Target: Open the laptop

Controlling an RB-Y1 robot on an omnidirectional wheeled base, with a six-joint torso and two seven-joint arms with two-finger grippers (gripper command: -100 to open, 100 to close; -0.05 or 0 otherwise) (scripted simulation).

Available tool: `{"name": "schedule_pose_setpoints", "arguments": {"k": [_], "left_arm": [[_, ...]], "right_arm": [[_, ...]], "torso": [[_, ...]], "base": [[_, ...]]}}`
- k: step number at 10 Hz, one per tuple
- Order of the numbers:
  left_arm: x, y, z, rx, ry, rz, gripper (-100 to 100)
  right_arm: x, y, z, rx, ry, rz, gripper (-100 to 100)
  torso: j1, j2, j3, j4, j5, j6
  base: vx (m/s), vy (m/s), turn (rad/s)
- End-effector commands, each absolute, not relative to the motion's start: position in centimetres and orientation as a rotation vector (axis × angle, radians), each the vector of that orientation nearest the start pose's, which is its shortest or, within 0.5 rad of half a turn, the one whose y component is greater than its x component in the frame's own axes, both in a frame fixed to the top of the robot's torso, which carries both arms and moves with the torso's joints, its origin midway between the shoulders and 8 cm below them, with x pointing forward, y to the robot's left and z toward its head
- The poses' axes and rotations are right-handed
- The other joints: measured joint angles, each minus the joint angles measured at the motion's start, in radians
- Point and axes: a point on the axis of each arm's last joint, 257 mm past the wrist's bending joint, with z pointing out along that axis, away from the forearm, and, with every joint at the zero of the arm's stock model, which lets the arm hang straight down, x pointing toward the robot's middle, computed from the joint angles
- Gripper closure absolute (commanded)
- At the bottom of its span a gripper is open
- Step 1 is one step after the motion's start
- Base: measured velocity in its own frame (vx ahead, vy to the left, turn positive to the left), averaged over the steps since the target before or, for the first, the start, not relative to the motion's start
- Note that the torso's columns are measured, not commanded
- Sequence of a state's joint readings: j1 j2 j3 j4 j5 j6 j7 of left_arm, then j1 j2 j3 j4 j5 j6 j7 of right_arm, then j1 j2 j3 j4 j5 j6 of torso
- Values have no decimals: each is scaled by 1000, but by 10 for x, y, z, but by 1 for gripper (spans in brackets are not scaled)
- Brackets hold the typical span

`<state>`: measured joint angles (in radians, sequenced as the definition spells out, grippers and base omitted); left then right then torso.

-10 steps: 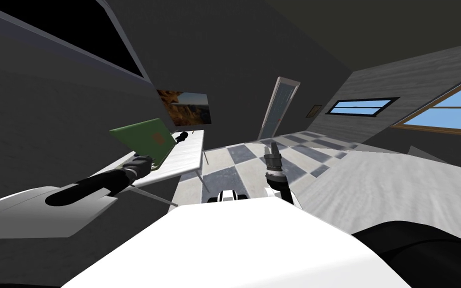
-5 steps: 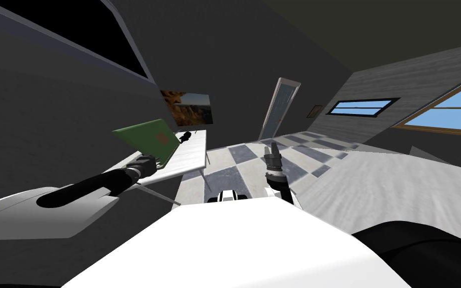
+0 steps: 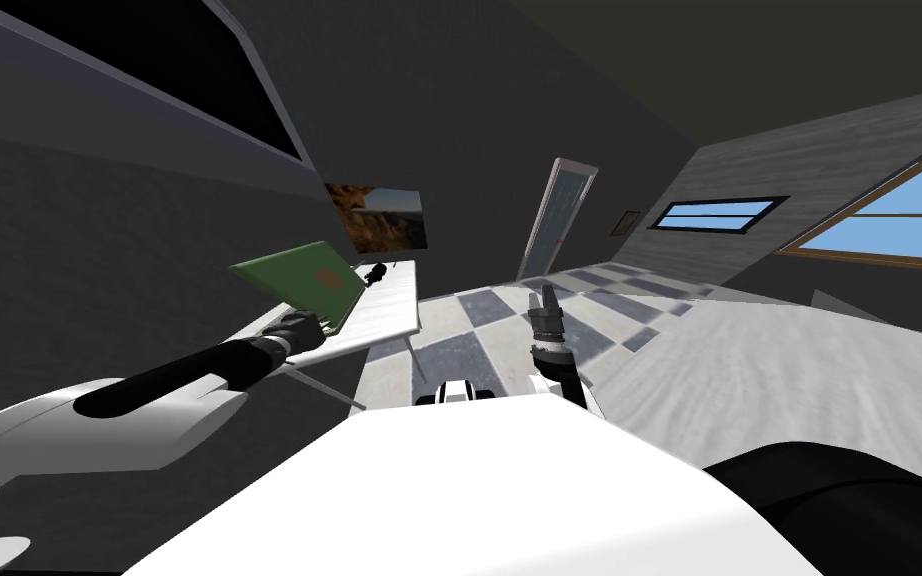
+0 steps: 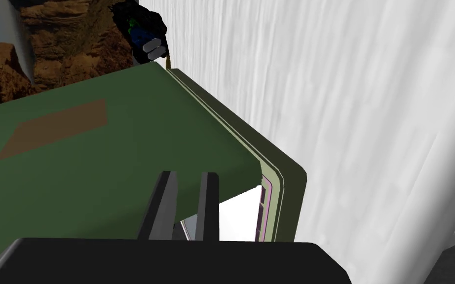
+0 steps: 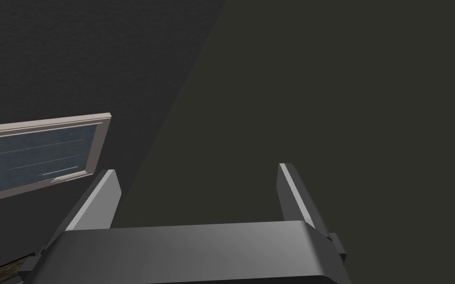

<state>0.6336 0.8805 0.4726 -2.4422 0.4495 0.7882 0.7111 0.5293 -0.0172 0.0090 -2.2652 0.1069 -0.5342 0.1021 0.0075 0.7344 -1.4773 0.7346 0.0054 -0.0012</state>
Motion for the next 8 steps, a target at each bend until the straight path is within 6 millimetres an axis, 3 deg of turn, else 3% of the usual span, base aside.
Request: {"name": "schedule_pose_setpoints", "arguments": {"k": [1,3,4,8], "left_arm": [[373,440,-115,-1748,1173,-1025,100],[375,435,-110,-1741,1168,-1048,100],[375,436,-101,-1730,1173,-1044,-100],[375,446,-79,-1703,1187,-998,-100]], "right_arm": [[342,-264,13,541,718,1141,0],[342,-264,13,541,718,1141,0],[342,-264,13,541,718,1141,0],[342,-264,13,541,718,1141,0]], "torso": [[1,0,0,0,0,-1],[1,0,0,0,0,-2],[-2,-1,-1,0,-2,-1],[-7,4,2,4,-5,1]], "base": [[-48,81,-21],[-20,48,-17],[-15,14,-12],[-13,47,-5]]}}
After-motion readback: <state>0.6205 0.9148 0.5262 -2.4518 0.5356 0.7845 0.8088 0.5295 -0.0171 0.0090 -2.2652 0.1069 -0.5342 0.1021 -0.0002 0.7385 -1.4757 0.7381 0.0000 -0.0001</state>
